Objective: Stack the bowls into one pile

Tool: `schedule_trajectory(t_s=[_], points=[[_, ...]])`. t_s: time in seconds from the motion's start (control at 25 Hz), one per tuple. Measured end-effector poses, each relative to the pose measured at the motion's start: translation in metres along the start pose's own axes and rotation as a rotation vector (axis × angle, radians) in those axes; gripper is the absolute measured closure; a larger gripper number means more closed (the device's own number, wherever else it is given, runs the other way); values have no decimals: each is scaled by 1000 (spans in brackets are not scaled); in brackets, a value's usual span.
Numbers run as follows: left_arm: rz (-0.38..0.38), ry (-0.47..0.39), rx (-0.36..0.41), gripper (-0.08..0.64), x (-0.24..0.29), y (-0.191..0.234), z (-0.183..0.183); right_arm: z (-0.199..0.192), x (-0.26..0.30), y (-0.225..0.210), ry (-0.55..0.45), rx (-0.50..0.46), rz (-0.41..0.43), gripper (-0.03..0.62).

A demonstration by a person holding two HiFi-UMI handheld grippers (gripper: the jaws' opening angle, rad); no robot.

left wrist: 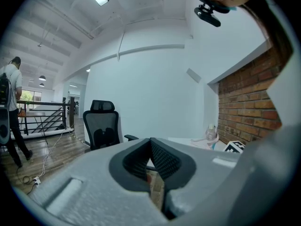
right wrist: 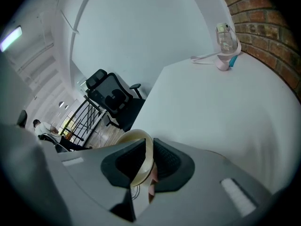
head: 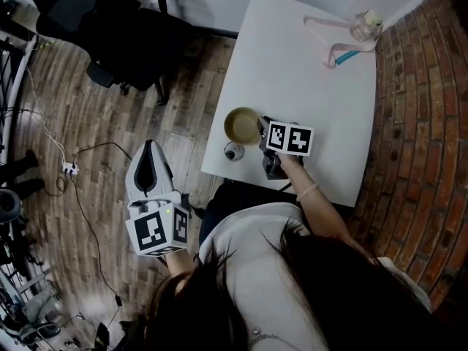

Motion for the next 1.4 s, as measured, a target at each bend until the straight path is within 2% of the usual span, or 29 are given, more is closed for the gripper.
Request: schedule_trajectory(t_s=[0.68,1.4], points=[[-93,-28,2,560,2,-23,6,0,-29,-4,-75,13,-18,557],[-274,-50,17,560,15,-72,12,-3,-81,-28,-185,50,-98,559]])
Point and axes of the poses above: the fingertips, and each gripper's own axes: x forward along the fingers, y to its left, z out of its top, the point moved 7 cm from there along -x, backward along the fingers, and after that the axes turned 13 degrees about z, right-handed, at the moved point
